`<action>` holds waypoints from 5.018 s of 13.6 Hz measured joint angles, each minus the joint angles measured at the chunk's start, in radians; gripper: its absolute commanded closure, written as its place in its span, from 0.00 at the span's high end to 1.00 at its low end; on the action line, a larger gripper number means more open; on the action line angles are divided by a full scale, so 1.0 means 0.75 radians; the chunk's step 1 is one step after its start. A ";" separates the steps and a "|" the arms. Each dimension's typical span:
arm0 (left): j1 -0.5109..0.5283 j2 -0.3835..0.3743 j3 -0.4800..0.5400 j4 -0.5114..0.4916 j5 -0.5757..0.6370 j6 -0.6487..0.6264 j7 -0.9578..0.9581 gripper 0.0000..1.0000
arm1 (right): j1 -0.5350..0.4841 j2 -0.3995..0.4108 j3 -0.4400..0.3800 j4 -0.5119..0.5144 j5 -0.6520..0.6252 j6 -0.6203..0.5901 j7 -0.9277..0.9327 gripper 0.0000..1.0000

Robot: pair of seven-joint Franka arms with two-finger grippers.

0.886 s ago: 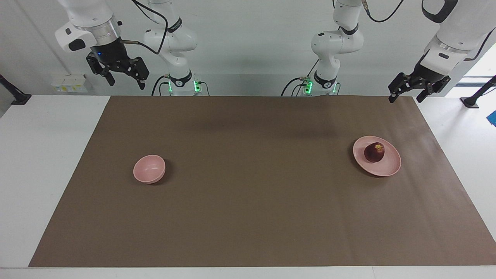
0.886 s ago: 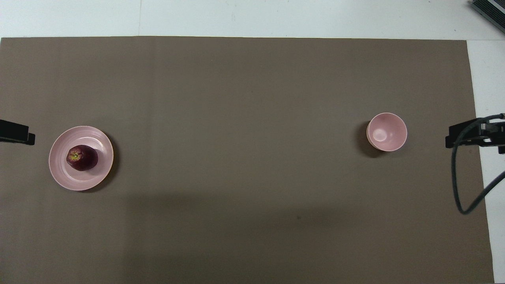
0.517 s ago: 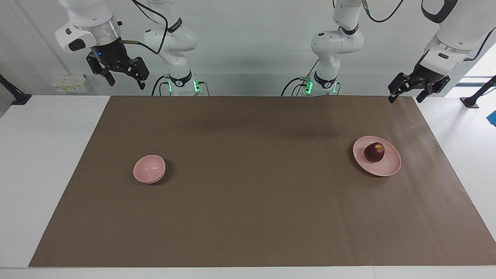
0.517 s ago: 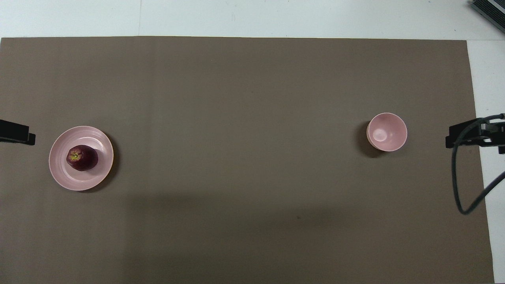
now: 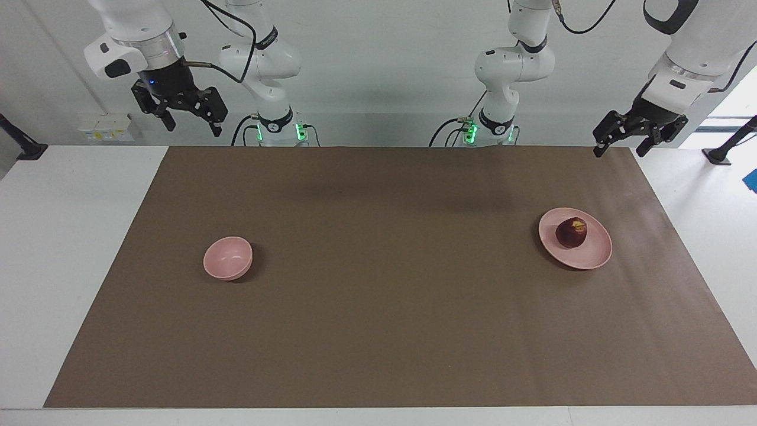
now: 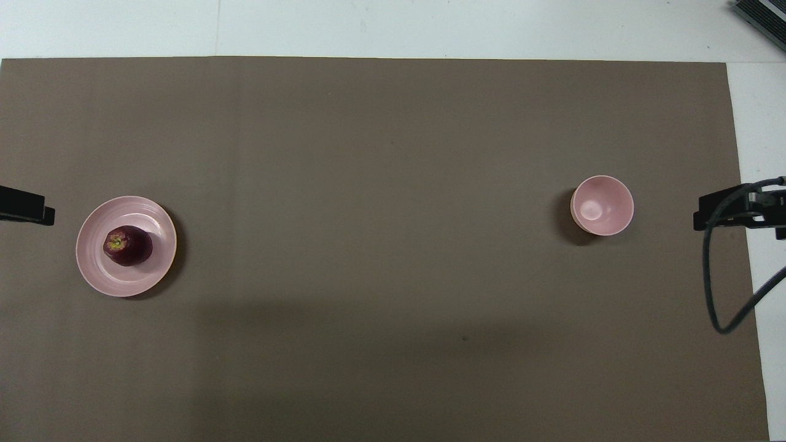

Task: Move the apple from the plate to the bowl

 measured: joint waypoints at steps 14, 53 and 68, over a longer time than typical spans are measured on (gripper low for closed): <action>0.000 -0.009 0.003 -0.049 0.000 0.019 0.018 1.00 | 0.000 0.000 0.000 0.000 0.000 0.000 0.000 1.00; 0.001 0.304 0.098 -0.747 -0.049 1.015 0.272 0.00 | 0.000 0.000 0.000 0.000 0.000 0.000 0.000 1.00; -0.017 0.332 0.078 -0.324 -0.266 0.482 -0.108 0.00 | 0.000 0.000 0.000 0.000 0.000 0.000 0.000 1.00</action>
